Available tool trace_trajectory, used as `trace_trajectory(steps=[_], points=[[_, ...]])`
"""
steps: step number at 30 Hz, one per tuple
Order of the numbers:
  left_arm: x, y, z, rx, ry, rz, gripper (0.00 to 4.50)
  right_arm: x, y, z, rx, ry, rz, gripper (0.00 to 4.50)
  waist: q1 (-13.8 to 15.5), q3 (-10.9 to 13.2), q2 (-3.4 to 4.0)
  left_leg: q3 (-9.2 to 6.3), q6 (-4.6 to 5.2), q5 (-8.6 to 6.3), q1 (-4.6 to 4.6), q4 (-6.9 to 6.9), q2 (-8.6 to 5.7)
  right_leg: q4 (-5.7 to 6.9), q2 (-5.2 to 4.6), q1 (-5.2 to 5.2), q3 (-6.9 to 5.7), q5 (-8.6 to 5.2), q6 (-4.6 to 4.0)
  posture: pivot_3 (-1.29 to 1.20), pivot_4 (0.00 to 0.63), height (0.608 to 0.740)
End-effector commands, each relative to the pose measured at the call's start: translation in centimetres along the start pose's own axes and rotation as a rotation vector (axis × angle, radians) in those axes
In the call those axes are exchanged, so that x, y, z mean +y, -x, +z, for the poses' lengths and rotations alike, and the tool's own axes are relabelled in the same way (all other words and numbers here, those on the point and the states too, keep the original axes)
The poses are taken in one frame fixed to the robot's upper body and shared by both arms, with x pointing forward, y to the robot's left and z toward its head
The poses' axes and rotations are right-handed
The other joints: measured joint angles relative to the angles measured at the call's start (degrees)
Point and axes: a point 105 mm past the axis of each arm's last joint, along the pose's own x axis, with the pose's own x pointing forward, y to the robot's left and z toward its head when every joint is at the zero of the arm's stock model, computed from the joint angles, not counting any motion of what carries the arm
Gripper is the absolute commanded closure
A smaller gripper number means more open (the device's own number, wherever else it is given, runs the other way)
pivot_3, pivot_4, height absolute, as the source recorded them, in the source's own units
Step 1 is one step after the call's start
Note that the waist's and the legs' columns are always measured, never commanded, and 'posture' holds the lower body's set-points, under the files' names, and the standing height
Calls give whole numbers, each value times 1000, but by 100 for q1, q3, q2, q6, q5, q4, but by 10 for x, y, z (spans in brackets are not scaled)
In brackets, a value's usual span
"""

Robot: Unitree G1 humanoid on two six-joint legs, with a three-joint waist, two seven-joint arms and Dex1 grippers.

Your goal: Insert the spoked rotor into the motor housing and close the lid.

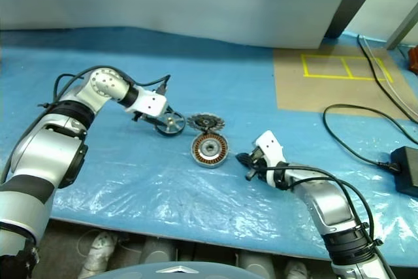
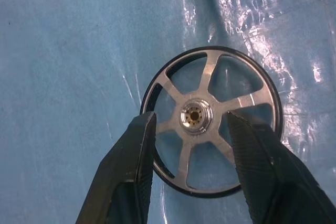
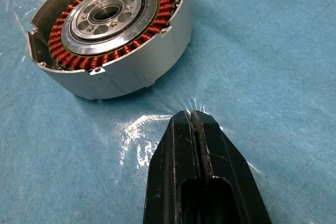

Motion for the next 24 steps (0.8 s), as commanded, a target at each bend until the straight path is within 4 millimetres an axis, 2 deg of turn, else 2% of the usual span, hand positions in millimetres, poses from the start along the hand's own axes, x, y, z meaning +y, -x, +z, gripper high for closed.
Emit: trace_trajectory(steps=[1, 8, 17, 21, 24], points=[[-1, 2, -1, 11, -22, 1, 2263, 2, 0, -19, 68, -35, -15, 4500, 0, 0, 0, 0, 0, 0, 4, -2, 0, -1, 0, 3, 0, -1, -1, 0, 150, 740], [-8, -3, -10, 50, 9, -15, 2263, 1, 1, -21, 69, -35, -34, 4500, 1, 0, 0, 0, 0, 0, 13, -5, 0, -8, 0, 15, 0, -1, -1, 0, 150, 740], [-13, -11, -11, 52, 17, -30, 2263, -1, 2, -21, 69, -36, -49, 4500, 9, 0, -1, 0, 0, 0, 26, -7, -1, -15, -3, 42, -1, -9, -13, 0, 150, 740], [-18, -12, -11, 38, 25, -52, 3008, 0, 2, -21, 69, -39, -48, 4500, 23, -3, 2, 0, 0, 0, 30, -12, -3, -18, -4, 57, -1, -9, -13, 0, 150, 740], [-13, -16, -11, 39, 41, -3, 3144, -1, 2, -19, 67, -35, -51, 4500, 37, -4, 3, 1, 0, -1, 41, -15, -3, -20, -6, 67, -1, -11, -12, 0, 150, 740]])
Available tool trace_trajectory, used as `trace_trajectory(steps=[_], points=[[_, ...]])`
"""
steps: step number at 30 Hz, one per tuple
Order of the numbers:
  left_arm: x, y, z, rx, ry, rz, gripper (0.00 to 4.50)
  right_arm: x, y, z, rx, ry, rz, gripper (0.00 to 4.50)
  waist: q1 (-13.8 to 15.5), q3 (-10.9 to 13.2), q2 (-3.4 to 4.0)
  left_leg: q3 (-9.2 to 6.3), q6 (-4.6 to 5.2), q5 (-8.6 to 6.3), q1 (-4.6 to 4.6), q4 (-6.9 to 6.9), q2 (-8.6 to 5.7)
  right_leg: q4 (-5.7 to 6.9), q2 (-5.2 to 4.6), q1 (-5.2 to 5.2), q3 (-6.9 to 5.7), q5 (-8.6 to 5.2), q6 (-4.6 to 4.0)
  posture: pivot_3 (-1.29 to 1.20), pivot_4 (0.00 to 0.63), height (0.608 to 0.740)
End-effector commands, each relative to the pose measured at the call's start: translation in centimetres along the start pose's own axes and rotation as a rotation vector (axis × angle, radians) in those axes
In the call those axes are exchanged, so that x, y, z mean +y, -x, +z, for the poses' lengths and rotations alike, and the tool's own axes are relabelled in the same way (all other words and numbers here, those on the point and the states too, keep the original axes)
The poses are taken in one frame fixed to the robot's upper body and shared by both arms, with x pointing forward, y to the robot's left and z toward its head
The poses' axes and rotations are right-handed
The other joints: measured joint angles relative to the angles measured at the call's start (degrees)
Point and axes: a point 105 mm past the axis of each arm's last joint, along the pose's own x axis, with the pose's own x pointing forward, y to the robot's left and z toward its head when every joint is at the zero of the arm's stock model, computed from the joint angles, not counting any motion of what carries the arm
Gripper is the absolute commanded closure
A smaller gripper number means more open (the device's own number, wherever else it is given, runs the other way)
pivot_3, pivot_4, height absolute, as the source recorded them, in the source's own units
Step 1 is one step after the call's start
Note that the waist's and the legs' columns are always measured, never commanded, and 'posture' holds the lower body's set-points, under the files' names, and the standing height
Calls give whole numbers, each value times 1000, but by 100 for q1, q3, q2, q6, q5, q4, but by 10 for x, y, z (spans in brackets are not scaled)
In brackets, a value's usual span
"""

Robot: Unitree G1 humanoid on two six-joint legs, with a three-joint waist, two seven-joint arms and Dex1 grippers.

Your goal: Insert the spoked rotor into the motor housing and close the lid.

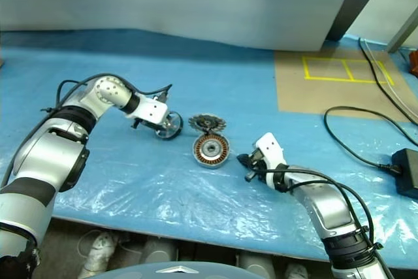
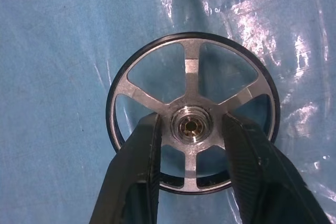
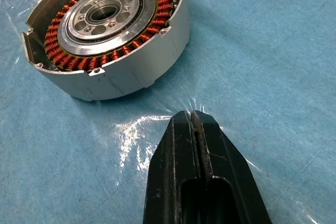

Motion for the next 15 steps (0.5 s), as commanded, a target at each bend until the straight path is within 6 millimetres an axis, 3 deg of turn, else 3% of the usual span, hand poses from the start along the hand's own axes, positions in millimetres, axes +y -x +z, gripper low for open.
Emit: trace_trajectory(steps=[1, 7, 11, 15], points=[[-2, -7, -1, -2, 13, 18, 3144, 0, 0, -15, 65, -20, -13, 4500, 8, 0, 1, 0, 0, 0, 1, 0, 0, 1, -1, 1, 0, 0, 0, 0, 150, 740], [-5, -6, -2, -29, 22, 41, 3144, -2, -1, -13, 62, -16, -15, 4500, 61, -1, 2, 1, 1, 0, 16, 0, 0, 1, -2, 14, 2, 0, 1, 0, 150, 740], [12, 12, 8, -189, 107, 208, 3144, -2, 0, -10, 50, -27, -12, 4500, 59, -1, 2, 3, 1, 0, 16, -1, 1, 1, -1, 12, 4, 0, 1, 0, 150, 740], [0, 26, 8, -350, 214, 243, 3144, 0, 0, -9, 44, -41, 8, 4500, 42, 2, -3, 4, 0, 0, 6, -3, 5, 1, 3, -7, 3, 0, -1, 0, 150, 740]])
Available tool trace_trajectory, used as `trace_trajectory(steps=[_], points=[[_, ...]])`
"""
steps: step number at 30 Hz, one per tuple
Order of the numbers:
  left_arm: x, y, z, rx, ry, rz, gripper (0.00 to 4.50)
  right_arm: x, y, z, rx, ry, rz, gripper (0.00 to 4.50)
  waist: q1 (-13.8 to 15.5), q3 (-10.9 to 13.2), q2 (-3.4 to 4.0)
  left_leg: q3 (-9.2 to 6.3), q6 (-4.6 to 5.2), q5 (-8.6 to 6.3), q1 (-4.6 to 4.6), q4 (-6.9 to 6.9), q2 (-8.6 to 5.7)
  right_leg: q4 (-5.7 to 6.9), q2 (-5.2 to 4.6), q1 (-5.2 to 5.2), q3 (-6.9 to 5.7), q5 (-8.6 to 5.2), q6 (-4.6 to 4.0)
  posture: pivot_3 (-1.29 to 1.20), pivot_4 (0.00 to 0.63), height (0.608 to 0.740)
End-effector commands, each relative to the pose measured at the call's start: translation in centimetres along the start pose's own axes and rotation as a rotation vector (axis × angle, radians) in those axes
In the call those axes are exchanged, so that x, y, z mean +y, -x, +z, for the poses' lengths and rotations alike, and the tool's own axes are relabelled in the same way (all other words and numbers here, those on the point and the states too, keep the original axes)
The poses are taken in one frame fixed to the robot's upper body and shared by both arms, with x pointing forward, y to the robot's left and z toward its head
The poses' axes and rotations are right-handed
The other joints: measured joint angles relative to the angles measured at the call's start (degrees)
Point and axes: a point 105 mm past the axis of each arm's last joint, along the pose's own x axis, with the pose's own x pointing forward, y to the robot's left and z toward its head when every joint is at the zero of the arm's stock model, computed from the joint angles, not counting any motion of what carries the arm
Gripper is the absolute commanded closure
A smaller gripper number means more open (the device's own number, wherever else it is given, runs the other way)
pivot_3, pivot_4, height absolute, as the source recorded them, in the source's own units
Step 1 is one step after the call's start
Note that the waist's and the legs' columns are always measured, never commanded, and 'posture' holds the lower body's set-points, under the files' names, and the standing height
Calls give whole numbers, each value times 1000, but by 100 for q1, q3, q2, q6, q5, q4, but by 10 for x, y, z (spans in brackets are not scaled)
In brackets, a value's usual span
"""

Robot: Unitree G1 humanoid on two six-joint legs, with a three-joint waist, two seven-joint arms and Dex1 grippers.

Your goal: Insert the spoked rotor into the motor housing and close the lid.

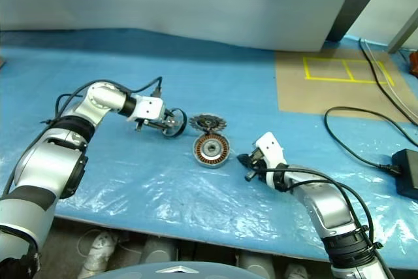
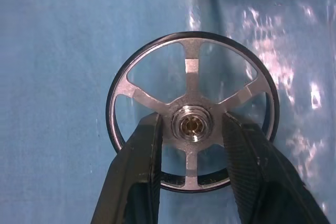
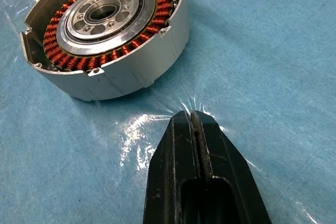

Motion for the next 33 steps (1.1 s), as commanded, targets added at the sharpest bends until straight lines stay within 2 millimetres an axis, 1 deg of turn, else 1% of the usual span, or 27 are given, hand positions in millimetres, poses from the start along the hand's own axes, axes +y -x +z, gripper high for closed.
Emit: trace_trajectory(steps=[1, 3, 6, 8, 10, 13, 14, 17, 19, 22, 25, 27, 30, 31, 33], points=[[7, 22, 10, -163, 87, 92, 3144, 0, 0, -10, 43, -33, 15, 4500, -9, 0, 0, 1, 0, 0, -5, -2, 0, 0, 0, 0, 0, 0, 0, 0, 150, 740], [2, 28, 14, -238, 167, 89, 3144, -3, -1, -9, 49, -21, 11, 4500, -10, 0, 0, 3, 0, 0, -11, -6, 1, 0, 0, -9, -1, -1, -2, 0, 150, 740], [-8, 33, 23, -294, 200, 73, 3144, -8, -5, -6, 53, -9, 16, 4500, -70, 0, 0, 3, -1, 0, -9, -6, 3, 0, 1, -22, -2, -1, -2, 0, 150, 740], [-11, 34, 31, -333, 237, 78, 3144, -10, -7, -5, 60, 6, 26, 4500, -101, 0, 1, 3, 0, 0, -12, -5, 3, 0, 0, -24, -2, -1, -2, 0, 150, 740], [-20, 35, 44, -383, 251, 64, 3144, -12, -10, -3, 67, 21, 38, 4500, -122, 0, 1, 4, 0, -1, -14, -4, 3, 0, -2, -25, -3, -2, -3, 0, 150, 740], [-35, 30, 67, -463, 284, 23, 3144, -15, -13, -3, 77, 35, 49, 4500, -153, 1, 1, 6, 1, -1, -15, -6, 4, -2, -2, -26, -2, -2, -4, 0, 150, 740], [-39, 29, 73, -477, 293, 15, 3144, -16, -14, -3, 78, 37, 53, 4500, -157, 1, 2, 8, 1, -1, -17, -7, 6, -2, -1, -28, -2, -3, -4, 0, 150, 740], [-46, 15, 84, -518, 346, 26, 3144, -15, -18, -2, 84, 51, 70, 4500, -161, 0, 3, 10, 1, -1, -18, -9, 6, -1, 0, -30, -1, -3, -5, 0, 150, 740], [-50, 6, 87, -522, 359, 42, 3144, -13, -20, -3, 91, 62, 77, 4500, -161, 0, 3, 12, 1, -1, -18, -8, 5, -1, 0, -28, 1, -3, -5, 0, 150, 740], [-52, -3, 90, -531, 376, 50, 3144, -12, -19, -3, 95, 69, 81, 4500, -161, 0, 3, 12, 2, -1, -17, -8, 5, -1, 0, -21, 2, -3, -4, 0, 150, 740], [-64, -9, 90, -489, 358, -8, 3144, -10, -16, -3, 100, 67, 82, 4500, -166, 0, 3, 13, 2, -1, -18, -9, 5, -3, 2, -22, 2, -4, -4, 0, 150, 740], [-70, -6, 89, -464, 341, -35, 3144, -11, -13, -3, 102, 66, 76, 4500, -166, 0, 4, 13, 2, -1, -17, -13, 5, -9, 2, -23, 2, -4, -3, 0, 150, 740], [-70, 3, 80, -427, 344, -29, 3144, -12, -10, -3, 107, 62, 62, 4500, -168, -1, 4, 13, 2, -1, -23, -16, 4, -12, 4, -46, 2, -5, -2, 0, 150, 740], [-69, 7, 78, -421, 346, -22, 3144, -13, -9, -4, 109, 62, 58, 4500, -164, 0, 4, 13, 2, -1, -28, -16, 4, -10, 5, -54, 2, -5, -2, 0, 150, 740], [-59, 17, 76, -439, 373, 23, 3144, -12, -9, -5, 108, 55, 56, 4500, -151, -1, 5, 13, 1, -1, -30, -16, 4, -9, 6, -57, 1, -5, -2, 0, 150, 740]])
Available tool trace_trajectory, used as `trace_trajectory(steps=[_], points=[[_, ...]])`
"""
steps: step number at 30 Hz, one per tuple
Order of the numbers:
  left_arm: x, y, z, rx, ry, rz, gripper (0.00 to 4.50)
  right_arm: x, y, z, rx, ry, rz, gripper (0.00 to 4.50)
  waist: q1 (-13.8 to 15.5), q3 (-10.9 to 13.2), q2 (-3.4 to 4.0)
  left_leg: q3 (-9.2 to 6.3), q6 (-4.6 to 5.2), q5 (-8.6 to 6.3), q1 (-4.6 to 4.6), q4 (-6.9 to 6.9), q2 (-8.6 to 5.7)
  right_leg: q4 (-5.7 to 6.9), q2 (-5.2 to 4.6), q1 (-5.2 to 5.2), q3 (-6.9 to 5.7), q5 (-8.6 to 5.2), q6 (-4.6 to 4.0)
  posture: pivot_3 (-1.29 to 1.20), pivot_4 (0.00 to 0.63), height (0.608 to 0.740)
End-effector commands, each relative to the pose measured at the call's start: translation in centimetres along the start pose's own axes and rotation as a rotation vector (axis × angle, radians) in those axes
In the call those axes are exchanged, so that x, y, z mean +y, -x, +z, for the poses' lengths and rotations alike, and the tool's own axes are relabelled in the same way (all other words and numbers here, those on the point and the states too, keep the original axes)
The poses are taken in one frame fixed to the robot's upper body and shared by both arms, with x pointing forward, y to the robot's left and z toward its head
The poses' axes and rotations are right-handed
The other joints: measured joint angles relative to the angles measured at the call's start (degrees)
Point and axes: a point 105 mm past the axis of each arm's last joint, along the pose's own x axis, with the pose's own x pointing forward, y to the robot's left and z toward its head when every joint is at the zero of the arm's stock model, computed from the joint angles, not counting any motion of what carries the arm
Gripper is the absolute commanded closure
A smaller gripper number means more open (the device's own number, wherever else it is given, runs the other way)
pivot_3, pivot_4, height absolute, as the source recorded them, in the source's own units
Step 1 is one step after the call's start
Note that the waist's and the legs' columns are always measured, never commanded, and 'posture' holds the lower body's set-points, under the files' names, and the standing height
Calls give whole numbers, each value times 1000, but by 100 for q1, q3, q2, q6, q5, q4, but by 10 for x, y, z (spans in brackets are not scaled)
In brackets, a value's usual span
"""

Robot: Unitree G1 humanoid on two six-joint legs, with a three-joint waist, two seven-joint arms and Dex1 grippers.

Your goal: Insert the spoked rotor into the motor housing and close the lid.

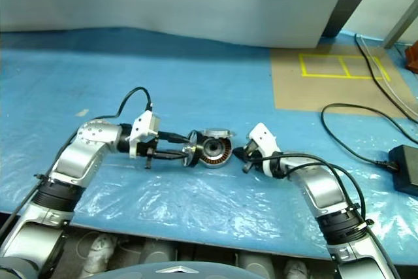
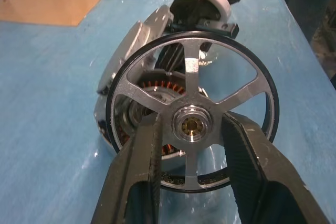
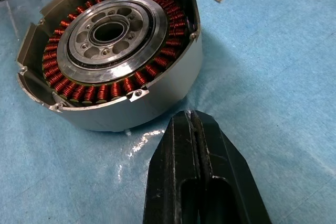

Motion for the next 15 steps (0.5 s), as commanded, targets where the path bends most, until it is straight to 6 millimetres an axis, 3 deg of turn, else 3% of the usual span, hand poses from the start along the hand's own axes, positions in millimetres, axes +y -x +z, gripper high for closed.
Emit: trace_trajectory(steps=[1, 4, 8, 12, 15], points=[[14, 17, 18, -57, -13, 56, 3144, -2, 4, -21, 74, -43, -26, 4500, 18, 0, 0, 0, 0, 0, 0, 0, -2, 0, -1, 0, 0, 0, 0, 0, 150, 740], [8, 22, 13, -20, 8, -1, 3144, 0, 4, -22, 70, -49, -26, 4500, 15, -1, 1, 0, 0, 0, 1, 3, -4, 1, -3, 2, 1, 0, 0, 0, 150, 740], [-14, 6, 3, 18, -2, -126, 3144, 1, 2, -23, 73, -51, -25, 4500, 5, -7, 12, 4, 0, 0, 5, -2, -4, 0, -2, 1, 5, -1, 2, 0, 150, 740], [-16, -11, 5, -5, -6, -153, 3144, 2, 0, -19, 66, -48, -20, 4500, 9, -7, 12, 4, 0, 0, 4, 2, -3, 6, -3, 2, 5, -1, 2, 0, 150, 740], [-6, -20, 10, -35, -26, -125, 3144, 2, 2, -19, 69, -47, -21, 4500, 12, -7, 12, 4, 0, 0, 7, 4, -2, 11, -2, 2, 7, -1, 2, 0, 150, 740]])
